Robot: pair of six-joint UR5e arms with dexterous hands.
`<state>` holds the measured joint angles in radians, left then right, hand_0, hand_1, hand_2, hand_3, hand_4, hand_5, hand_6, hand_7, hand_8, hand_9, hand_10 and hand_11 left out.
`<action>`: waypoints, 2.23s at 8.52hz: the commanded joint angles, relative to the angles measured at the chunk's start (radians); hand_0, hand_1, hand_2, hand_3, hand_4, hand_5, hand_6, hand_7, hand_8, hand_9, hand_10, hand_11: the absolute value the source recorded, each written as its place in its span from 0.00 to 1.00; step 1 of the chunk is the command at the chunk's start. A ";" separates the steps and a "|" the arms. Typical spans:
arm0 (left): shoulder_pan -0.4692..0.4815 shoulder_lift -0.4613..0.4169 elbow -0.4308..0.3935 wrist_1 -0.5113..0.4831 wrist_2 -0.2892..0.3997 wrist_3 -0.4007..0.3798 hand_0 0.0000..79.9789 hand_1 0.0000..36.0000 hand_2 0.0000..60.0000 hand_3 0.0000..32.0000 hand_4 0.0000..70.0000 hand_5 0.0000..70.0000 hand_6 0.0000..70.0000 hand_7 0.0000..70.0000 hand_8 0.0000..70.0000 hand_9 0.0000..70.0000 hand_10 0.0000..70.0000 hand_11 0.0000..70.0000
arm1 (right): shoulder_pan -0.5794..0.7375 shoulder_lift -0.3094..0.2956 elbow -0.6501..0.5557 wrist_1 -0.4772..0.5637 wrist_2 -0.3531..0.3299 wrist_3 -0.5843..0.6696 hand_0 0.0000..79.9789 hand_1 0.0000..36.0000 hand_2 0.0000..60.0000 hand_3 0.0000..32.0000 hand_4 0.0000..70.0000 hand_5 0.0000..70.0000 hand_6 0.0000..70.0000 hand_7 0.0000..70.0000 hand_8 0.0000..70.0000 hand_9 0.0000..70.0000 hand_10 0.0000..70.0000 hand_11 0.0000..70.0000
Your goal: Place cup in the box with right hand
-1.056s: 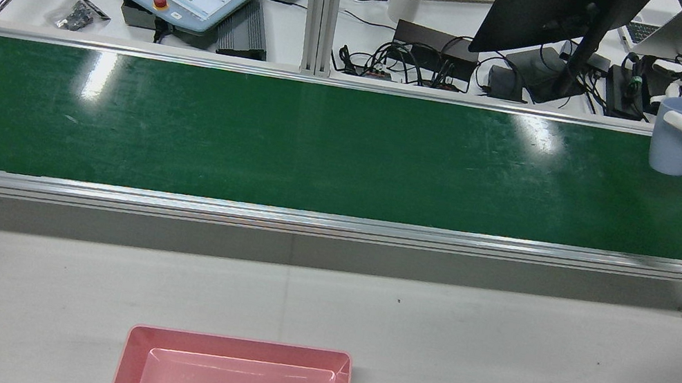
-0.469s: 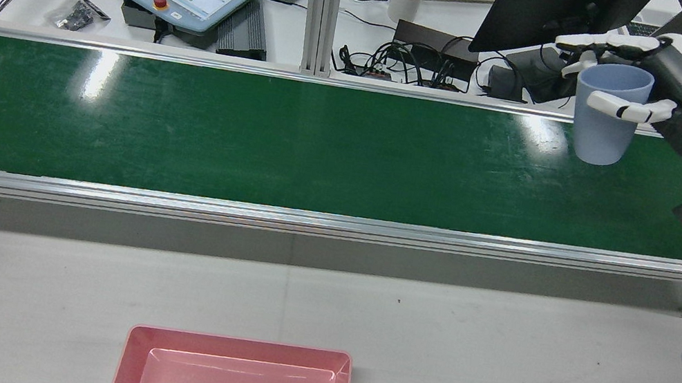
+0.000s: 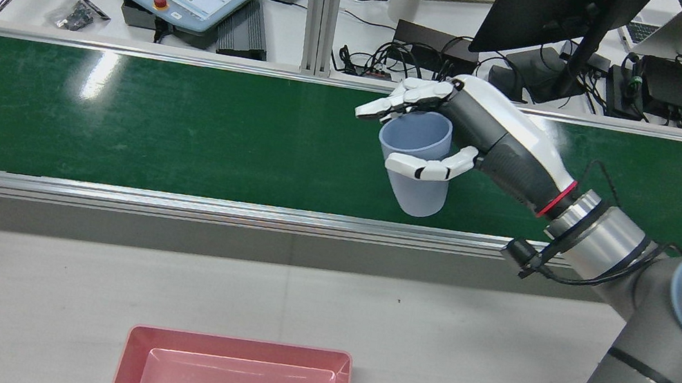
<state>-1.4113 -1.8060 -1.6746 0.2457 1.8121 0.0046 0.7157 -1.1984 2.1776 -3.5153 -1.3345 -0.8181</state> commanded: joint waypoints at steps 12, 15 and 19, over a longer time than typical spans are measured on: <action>0.000 0.001 0.001 -0.002 0.001 0.000 0.00 0.00 0.00 0.00 0.00 0.00 0.00 0.00 0.00 0.00 0.00 0.00 | -0.459 0.037 -0.021 -0.010 0.250 -0.165 0.42 0.05 0.04 0.00 0.54 0.02 0.24 1.00 0.22 0.51 0.00 0.00; 0.000 0.001 -0.001 -0.003 0.000 0.000 0.00 0.00 0.00 0.00 0.00 0.00 0.00 0.00 0.00 0.00 0.00 0.00 | -0.113 -0.114 0.016 -0.010 0.145 0.119 0.76 0.89 0.80 0.00 0.38 0.14 0.25 1.00 0.23 0.47 0.04 0.09; 0.000 0.001 0.001 -0.003 0.000 0.000 0.00 0.00 0.00 0.00 0.00 0.00 0.00 0.00 0.00 0.00 0.00 0.00 | 0.255 -0.176 -0.175 0.101 0.058 0.428 0.65 0.54 0.44 0.00 0.22 0.10 0.18 0.73 0.17 0.36 0.00 0.03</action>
<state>-1.4113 -1.8055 -1.6741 0.2425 1.8126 0.0046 0.8078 -1.3249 2.1058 -3.5074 -1.2585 -0.5445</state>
